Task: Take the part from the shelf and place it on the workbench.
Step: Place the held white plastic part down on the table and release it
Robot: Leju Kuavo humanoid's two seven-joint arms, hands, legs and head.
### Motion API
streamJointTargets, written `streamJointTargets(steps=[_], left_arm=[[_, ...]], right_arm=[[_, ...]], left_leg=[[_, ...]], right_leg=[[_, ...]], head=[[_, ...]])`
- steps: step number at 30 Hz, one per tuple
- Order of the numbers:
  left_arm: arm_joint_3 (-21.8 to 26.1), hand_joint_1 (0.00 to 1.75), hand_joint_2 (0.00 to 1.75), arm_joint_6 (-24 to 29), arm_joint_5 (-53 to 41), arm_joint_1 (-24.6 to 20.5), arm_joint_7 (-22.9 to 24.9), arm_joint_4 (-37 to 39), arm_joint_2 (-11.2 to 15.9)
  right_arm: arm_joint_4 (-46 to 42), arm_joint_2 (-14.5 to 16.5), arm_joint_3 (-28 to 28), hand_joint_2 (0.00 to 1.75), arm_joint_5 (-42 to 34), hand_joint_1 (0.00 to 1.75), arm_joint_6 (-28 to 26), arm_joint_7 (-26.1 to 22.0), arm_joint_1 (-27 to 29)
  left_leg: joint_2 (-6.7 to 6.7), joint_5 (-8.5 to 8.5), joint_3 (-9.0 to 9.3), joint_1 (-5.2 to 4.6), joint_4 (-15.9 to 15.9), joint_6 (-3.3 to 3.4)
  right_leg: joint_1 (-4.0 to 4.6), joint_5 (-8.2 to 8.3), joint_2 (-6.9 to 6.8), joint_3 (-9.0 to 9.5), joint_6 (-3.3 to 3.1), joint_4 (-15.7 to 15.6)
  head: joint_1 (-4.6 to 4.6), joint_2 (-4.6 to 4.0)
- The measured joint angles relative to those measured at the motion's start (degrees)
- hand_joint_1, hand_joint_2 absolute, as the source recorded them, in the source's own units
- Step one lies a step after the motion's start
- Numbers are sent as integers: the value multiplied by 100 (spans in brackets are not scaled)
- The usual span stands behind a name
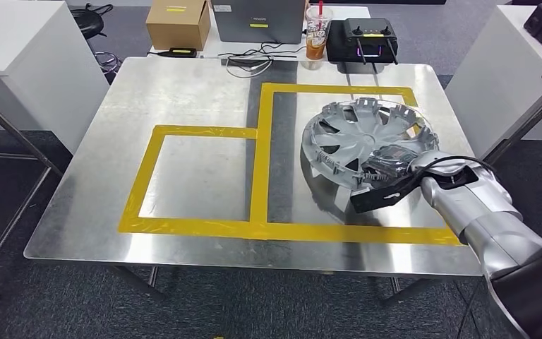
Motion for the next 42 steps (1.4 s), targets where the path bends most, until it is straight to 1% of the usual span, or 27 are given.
streamJointTargets(steps=[2, 3, 4, 7, 9, 10, 12, 13, 14, 15, 17, 19, 21, 22, 24, 26, 28, 29, 30, 31, 32, 33, 35, 37, 39, 40, 42], left_arm=[[-77, 0, 175, 24, -13, -24, 9, 0, 4], [-118, 0, 175, 36, -26, -41, 17, 0, 7], [-156, 0, 175, 44, -40, -56, 22, 0, 14], [-266, 0, 175, 67, -70, -79, 40, 0, 31], [-339, 0, 175, 88, -71, -84, 48, 0, 38], [-375, 0, 175, 93, -71, -86, 49, 0, 44], [-439, 0, 175, 88, -71, -89, 52, 0, 47], [-468, 0, 175, 79, -71, -88, 54, 0, 48], [-496, 0, 175, 66, -72, -88, 56, 0, 47], [-523, 0, 175, 51, -71, -88, 57, 0, 47], [-569, 0, 175, 23, -70, -88, 59, 0, 55], [-618, 0, 175, 6, -71, -91, 60, 0, 71], [-665, 0, 175, 15, -82, -92, 61, 0, 79], [-694, 0, 175, 28, -92, -91, 62, 0, 82], [-761, 0, 87, 73, -116, -93, 67, 0, 87], [-827, 0, 0, 105, -130, -98, 62, 0, 92], [-879, 0, 0, 93, -131, -98, 47, 0, 94], [-905, 0, 0, 68, -131, -97, 39, 0, 93], [-931, 0, 0, 34, -131, -96, 32, 0, 95], [-953, 0, 0, -2, -130, -96, 23, 0, 96], [-973, 0, 0, -36, -129, -97, 15, 0, 98], [-989, 0, 0, -60, -129, -98, 9, 0, 105], [-1018, 0, 0, -97, -125, -100, -5, 0, 125], [-1044, 0, 0, -112, -97, -100, -21, 0, 140], [-1058, 0, 0, -113, -46, -97, -43, 0, 138], [-1059, 0, 0, -114, -18, -98, -55, 0, 132], [-1058, 0, 0, -131, 19, -101, -74, -1, 105]], right_arm=[[24, 183, 27, 175, 0, 175, -7, -42, -85], [32, 278, 39, 175, -4, 175, -10, -57, -135], [37, 368, 50, 175, -10, 175, -10, -67, -175], [41, 622, 81, 175, -26, 175, -10, -84, -225], [41, 762, 89, 175, -37, 175, -10, -91, -254], [42, 816, 90, 175, -43, 175, -10, -94, -275], [44, 892, 90, 175, -61, 175, -10, -99, -305], [45, 917, 90, 175, -69, 175, -10, -100, -311], [47, 936, 88, 175, -79, 175, -8, -100, -312], [49, 949, 82, 175, -89, 175, -3, -97, -312], [50, 967, 56, 175, -114, 175, 18, -74, -313], [61, 973, 24, 87, -134, 87, 44, -41, -309], [92, 967, 0, 0, -148, 0, 73, -18, -289], [112, 962, -15, 0, -157, 0, 86, -9, -276], [149, 939, -61, 0, -182, 0, 98, 6, -257], [192, 898, -111, 0, -214, 0, 111, 22, -233], [236, 845, -155, 0, -253, 0, 135, 40, -159], [251, 817, -184, 0, -282, 0, 144, 48, -108], [261, 792, -218, 0, -319, 0, 149, 51, -66], [265, 771, -260, 0, -361, 0, 149, 50, -37], [267, 752, -305, 0, -399, 0, 149, 46, -23], [267, 736, -347, 0, -432, 0, 149, 39, -18], [258, 715, -431, 0, -521, 0, 115, 14, 6], [196, 698, -560, 0, -674, 0, -16, -4, 72], [-19, 682, -782, 0, -898, 0, -283, 21, 199], [-221, 676, -943, 0, -1013, 0, -443, 61, 305], [-903, 652, -1387, 0, -1200, 0, -805, 208, 703]], left_leg=[[-7, -35, -8, 8, 44, -50], [-8, -60, -26, 3, 79, -85], [-7, -79, -46, -3, 107, -119], [-6, -102, -80, 8, 132, -197], [-3, -218, -163, 36, 294, -262], [-2, -349, -277, 52, 528, -298], [0, -673, -647, 83, 1283, -359], [1, -769, -824, 95, 1614, -375], [1, -770, -927, 103, 1775, -380], [1, -663, -919, 106, 1704, -373], [1, -258, -610, 102, 994, -325], [2, -28, -273, 74, 327, -272], [0, -36, -175, 42, 158, -242], [-1, -28, -171, 36, 138, -221], [1, 15, -132, 50, 62, -151], [2, 51, -101, 70, 1, -91], [-8, 54, -101, 67, -2, -74], [-15, 54, -100, 67, 0, -73], [-21, 53, -100, 70, 5, -75], [-24, 48, -100, 73, 16, -83], [-26, 37, -102, 74, 38, -99], [-26, 19, -113, 64, 72, -126], [-25, -13, -136, 48, 129, -186], [-24, -19, -145, 54, 139, -231], [-20, -86, -187, 77, 215, -282], [-16, -198, -265, 88, 386, -312], [-8, -548, -573, 107, 1059, -368]], right_leg=[[-28, 327, -6, 328, 100, -769], [-32, 455, -2, 484, 104, -1115], [-26, 522, 2, 577, 75, -1323], [1, 548, 15, 616, -68, -1402], [-23, 551, 17, 630, -135, -1413], [-35, 549, 17, 638, -161, -1417], [-22, 542, 18, 641, -193, -1416], [-16, 539, 19, 642, -202, -1415], [-10, 537, 20, 644, -207, -1414], [-7, 535, 22, 649, -209, -1414], [-2, 528, 29, 664, -207, -1415], [24, 522, 37, 657, -193, -1416], [38, 525, 38, 641, -154, -1422], [33, 528, 38, 642, -123, -1433], [32, 458, 29, 581, -90, -1322], [35, 209, 20, 325, -120, -783], [33, -69, 19, -25, -139, -32], [25, -116, 18, -120, -116, 165], [13, -80, 15, -112, -74, 145], [-3, 36, 11, 14, -19, -109], [-19, 191, 2, 223, 37, -520], [-24, 314, -4, 432, 61, -910], [-17, 445, -4, 672, 21, -1352], [-2, 464, 5, 689, -68, -1390], [-19, 475, 7, 701, -126, -1401], [-34, 479, 7, 709, -152, -1407], [-29, 474, 5, 720, -186, -1407]], head=[[3, 0], [2, 0], [3, 0], [2, 0], [-8, 0], [-13, 0], [-23, 0], [-22, 0], [-22, 0], [-22, 0], [-22, 0], [-21, 0], [-19, 0], [-19, 0], [-14, 0], [-10, 0], [-9, 0], [-8, 0], [-7, 0], [-7, 0], [-7, 0], [-8, 0], [-13, 0], [-15, 0], [-19, 0], [-26, 0], [-41, 0]])
